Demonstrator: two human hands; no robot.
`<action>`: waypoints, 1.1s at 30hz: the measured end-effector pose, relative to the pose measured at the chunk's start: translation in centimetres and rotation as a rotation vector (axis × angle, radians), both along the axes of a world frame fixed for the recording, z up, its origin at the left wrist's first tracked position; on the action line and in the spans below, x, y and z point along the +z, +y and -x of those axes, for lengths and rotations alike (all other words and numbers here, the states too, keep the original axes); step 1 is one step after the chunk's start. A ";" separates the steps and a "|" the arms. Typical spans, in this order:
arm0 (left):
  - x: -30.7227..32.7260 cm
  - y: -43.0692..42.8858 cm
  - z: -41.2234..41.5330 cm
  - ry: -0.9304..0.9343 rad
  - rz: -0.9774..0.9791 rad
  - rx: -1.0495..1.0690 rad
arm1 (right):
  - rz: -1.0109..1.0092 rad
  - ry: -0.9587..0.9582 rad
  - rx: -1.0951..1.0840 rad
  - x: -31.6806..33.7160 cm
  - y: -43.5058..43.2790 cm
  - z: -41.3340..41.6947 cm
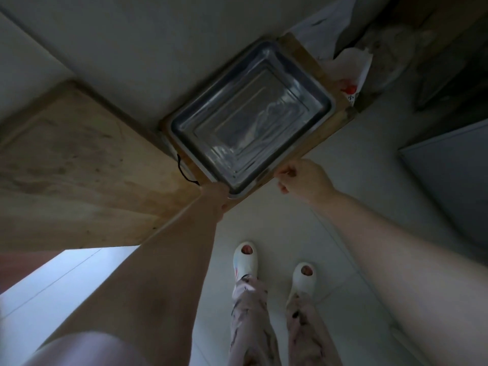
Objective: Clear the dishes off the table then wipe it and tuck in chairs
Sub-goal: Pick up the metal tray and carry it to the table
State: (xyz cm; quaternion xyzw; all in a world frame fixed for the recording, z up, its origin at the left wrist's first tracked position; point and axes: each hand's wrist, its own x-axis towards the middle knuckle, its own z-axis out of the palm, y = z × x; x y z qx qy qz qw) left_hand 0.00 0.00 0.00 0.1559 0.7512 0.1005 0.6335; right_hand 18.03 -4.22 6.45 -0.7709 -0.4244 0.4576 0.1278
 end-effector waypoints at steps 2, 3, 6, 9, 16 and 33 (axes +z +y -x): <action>-0.6 0.0 -0.1 0.017 -0.038 -0.011 | 0.020 0.014 -0.016 -0.5 -0.3 -0.6; -0.6 0.1 -0.2 0.025 -0.046 -0.007 | 0.029 0.021 -0.029 -0.5 -0.4 -0.9; -0.2 0.4 -0.2 0.049 -0.041 0.047 | 0.040 0.012 -0.043 -0.2 -0.8 -1.6; 1.4 0.8 -0.7 0.125 -0.085 -0.024 | 0.057 0.011 -0.052 0.9 -1.1 -2.0; 6.7 0.9 -1.7 0.082 -0.128 -0.085 | 0.036 0.002 -0.058 5.0 -1.9 -3.6; 21.2 -7.9 -5.7 0.202 -0.303 -0.273 | -0.120 -0.184 -0.079 16.7 -11.2 -11.4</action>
